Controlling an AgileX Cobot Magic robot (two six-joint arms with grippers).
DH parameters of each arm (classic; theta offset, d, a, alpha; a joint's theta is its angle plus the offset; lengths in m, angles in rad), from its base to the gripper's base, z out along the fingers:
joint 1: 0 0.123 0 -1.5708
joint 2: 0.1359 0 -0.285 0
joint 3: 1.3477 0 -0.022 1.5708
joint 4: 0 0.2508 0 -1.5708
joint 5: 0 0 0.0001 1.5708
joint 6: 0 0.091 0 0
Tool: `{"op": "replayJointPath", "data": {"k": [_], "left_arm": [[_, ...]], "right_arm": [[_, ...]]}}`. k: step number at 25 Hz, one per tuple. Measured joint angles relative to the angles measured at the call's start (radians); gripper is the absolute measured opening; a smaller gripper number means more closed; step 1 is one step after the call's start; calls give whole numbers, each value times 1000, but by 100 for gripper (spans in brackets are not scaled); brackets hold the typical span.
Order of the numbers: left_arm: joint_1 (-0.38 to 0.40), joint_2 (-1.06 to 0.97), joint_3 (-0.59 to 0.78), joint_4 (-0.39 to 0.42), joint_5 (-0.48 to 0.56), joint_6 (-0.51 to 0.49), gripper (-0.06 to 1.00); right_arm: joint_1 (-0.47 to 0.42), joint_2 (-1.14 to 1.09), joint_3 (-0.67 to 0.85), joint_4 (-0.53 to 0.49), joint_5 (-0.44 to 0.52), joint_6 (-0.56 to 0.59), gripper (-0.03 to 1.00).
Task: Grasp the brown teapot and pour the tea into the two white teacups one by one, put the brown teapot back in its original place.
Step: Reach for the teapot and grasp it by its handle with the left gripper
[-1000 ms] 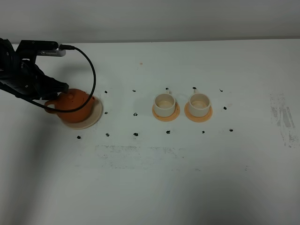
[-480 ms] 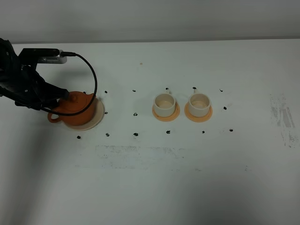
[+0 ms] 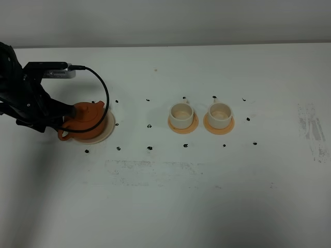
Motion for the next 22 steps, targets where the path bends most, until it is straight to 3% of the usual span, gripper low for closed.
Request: {"op": "replayJointPath", "data": {"k": [9,14,19,22], "left_arm": [[4,-92,8,44,-12,0,46],[12,-219,93,80,-21,11,46],[-11,-330,110,90,122,62,46],[-44,-337,110,89,125,125,46]], "right_arm": [[0,0,0,0,0,0,39],[0,0,0,0,0,0,39],[0,0,0,0,0,0,39],[0,0,0,0,0,0,39]]}}
